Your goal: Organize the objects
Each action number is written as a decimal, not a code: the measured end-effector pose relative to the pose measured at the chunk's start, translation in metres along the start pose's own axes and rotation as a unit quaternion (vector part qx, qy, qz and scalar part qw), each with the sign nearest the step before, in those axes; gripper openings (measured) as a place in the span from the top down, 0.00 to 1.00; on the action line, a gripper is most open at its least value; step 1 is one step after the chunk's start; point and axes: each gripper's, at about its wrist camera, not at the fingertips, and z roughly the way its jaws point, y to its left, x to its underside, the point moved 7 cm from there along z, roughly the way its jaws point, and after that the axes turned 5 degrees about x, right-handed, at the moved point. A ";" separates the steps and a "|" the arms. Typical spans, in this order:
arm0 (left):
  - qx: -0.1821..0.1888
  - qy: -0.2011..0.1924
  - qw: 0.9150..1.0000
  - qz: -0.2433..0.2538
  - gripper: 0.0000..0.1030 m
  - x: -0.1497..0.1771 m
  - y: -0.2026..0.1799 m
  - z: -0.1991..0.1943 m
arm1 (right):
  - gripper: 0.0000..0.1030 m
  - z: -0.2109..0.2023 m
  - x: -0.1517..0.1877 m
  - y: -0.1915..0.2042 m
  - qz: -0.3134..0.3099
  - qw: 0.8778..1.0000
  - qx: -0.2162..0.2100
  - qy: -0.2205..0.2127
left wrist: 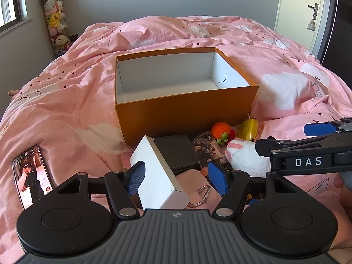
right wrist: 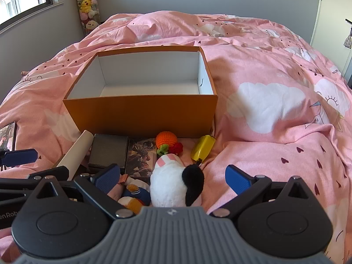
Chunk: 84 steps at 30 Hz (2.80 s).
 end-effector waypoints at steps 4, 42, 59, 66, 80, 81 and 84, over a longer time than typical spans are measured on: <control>-0.008 -0.006 1.000 0.004 0.29 -0.001 0.000 -0.002 | 0.01 -0.002 -0.002 0.000 0.001 1.000 -0.001 0.001; -0.003 0.001 1.000 0.004 0.33 0.001 0.004 -0.003 | 0.01 0.005 0.003 0.002 0.003 1.000 -0.018 0.025; 0.020 0.084 0.994 -0.064 0.37 -0.018 0.031 0.039 | 0.48 0.027 -0.015 0.041 -0.123 0.989 -0.081 0.032; 0.010 0.146 0.988 -0.042 0.37 -0.020 0.033 0.070 | 0.48 0.050 -0.024 0.051 -0.164 0.982 -0.088 0.043; 0.016 0.236 0.971 -0.031 0.44 -0.013 0.047 0.106 | 0.48 0.088 -0.033 0.068 -0.196 0.973 -0.098 0.073; 0.018 0.240 0.970 -0.031 0.46 -0.013 0.048 0.107 | 0.48 0.090 -0.033 0.069 -0.198 0.972 -0.101 0.074; 0.032 0.250 0.967 -0.039 0.50 -0.011 0.053 0.106 | 0.47 0.093 -0.034 0.075 -0.205 0.969 -0.110 0.077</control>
